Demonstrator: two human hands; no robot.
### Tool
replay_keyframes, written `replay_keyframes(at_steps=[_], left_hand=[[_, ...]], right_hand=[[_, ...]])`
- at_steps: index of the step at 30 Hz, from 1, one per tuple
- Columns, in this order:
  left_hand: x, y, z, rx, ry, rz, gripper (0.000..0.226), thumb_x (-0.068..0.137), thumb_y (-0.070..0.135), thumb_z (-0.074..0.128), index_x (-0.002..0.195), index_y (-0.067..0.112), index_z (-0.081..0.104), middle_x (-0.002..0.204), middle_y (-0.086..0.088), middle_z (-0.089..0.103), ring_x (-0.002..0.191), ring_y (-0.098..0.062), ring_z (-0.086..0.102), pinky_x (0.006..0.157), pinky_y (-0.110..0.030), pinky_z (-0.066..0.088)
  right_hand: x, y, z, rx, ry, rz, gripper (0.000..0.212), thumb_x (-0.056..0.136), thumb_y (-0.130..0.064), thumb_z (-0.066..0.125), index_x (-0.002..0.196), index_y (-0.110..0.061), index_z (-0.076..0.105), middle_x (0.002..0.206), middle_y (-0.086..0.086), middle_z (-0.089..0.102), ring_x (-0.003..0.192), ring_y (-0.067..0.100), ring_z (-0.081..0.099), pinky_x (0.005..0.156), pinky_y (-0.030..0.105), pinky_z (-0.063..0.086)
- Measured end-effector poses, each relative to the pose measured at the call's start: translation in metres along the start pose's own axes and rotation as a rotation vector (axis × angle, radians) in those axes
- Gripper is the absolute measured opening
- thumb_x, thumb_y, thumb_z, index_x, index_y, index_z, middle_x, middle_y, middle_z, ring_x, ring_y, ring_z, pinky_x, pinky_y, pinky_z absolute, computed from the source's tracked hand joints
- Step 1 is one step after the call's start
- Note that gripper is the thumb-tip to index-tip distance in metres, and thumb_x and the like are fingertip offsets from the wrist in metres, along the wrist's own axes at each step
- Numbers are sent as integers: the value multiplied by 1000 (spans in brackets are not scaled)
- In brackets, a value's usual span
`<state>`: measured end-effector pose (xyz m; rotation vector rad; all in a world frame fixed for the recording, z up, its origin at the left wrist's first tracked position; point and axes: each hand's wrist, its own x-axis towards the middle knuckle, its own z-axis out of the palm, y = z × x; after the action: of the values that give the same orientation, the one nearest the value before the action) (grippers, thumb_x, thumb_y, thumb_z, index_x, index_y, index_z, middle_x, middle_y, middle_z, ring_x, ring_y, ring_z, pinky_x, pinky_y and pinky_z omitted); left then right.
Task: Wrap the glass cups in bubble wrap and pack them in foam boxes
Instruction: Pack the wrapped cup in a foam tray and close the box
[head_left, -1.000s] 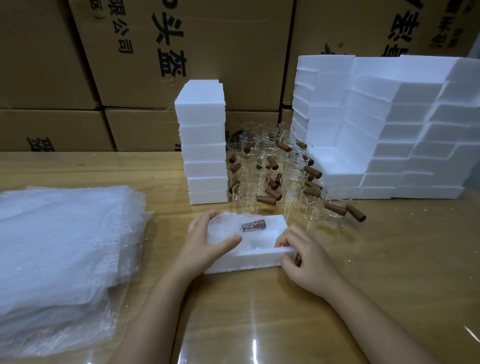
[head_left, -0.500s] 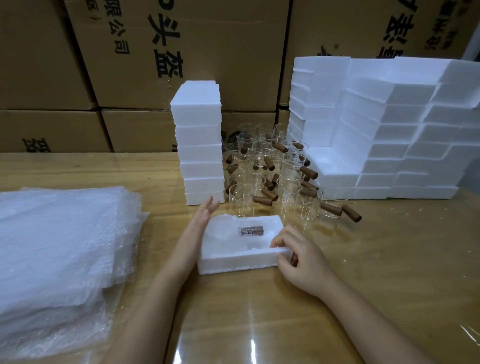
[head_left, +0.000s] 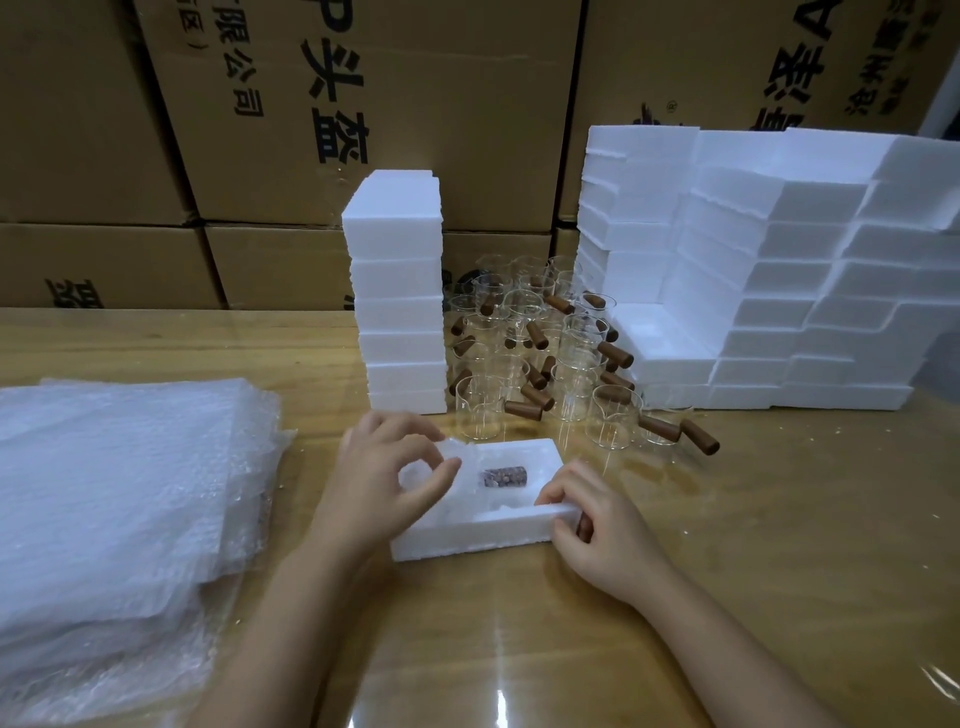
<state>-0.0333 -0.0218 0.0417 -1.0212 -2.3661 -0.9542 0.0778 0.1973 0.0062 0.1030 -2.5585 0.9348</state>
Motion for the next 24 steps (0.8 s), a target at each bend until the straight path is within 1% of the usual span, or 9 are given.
replay_keyframes(at_steps=[2, 5, 8, 9, 12, 15, 18, 22, 24], left_hand=[[4, 5, -5, 124, 17, 140, 36, 81, 55, 50, 68, 26, 68, 90, 17, 61, 90, -11, 48, 78, -33, 34], [6, 11, -7, 194, -136, 210, 45, 81, 61, 47, 71, 24, 70, 78, 16, 62, 74, -10, 56, 72, -33, 41], [8, 12, -6, 388, -374, 135, 64, 77, 72, 31, 92, 24, 71, 95, 14, 68, 88, -8, 61, 87, -31, 41], [8, 11, -5, 453, -418, 125, 68, 76, 73, 25, 93, 23, 68, 94, 12, 67, 88, -9, 60, 90, -30, 39], [8, 12, 3, 519, -430, 134, 51, 82, 68, 30, 74, 23, 52, 71, 8, 56, 71, -12, 51, 96, -29, 35], [5, 17, 9, 520, -398, 122, 40, 89, 61, 38, 79, 23, 44, 71, 5, 56, 78, -14, 58, 108, -28, 24], [3, 19, 10, 473, -375, 99, 33, 91, 58, 39, 90, 25, 39, 73, 5, 59, 84, -14, 61, 112, -26, 19], [5, 14, -1, 284, -345, 84, 33, 85, 57, 54, 98, 26, 53, 94, 13, 65, 92, -9, 60, 109, -27, 23], [8, 11, -8, 341, -320, 121, 32, 82, 57, 59, 92, 26, 62, 92, 14, 64, 91, -8, 59, 107, -30, 25]], right_hand=[[0, 0, 0, 7, -4, 2, 19, 76, -2, 54, 85, -17, 60, 90, -12, 51, 62, 10, 46, 57, 39, 45], [0, 0, -1, 10, -2, 7, 19, 76, -2, 55, 85, -18, 60, 91, -12, 51, 62, 9, 47, 58, 38, 45], [0, 0, -1, 5, -4, -1, 18, 77, -3, 54, 86, -18, 60, 91, -12, 51, 61, 11, 47, 57, 40, 45], [0, 0, -1, 4, -5, -3, 18, 77, -4, 54, 86, -18, 60, 92, -12, 51, 60, 12, 47, 57, 40, 45], [0, 0, -1, -3, -6, -3, 16, 77, -7, 53, 87, -18, 59, 92, -13, 51, 61, 12, 47, 58, 41, 45], [0, -1, -1, -1, -8, -7, 15, 76, -8, 52, 87, -17, 59, 91, -13, 50, 62, 11, 47, 58, 41, 45], [0, 0, -1, -3, -14, -10, 15, 77, -8, 53, 87, -16, 60, 91, -13, 50, 64, 12, 48, 58, 41, 45], [0, 0, -2, 4, -22, -2, 16, 77, -5, 54, 87, -16, 59, 92, -13, 50, 63, 12, 47, 58, 41, 45], [0, -1, -1, 10, -16, 0, 18, 77, -2, 54, 86, -16, 60, 91, -12, 51, 62, 13, 47, 58, 42, 44]])
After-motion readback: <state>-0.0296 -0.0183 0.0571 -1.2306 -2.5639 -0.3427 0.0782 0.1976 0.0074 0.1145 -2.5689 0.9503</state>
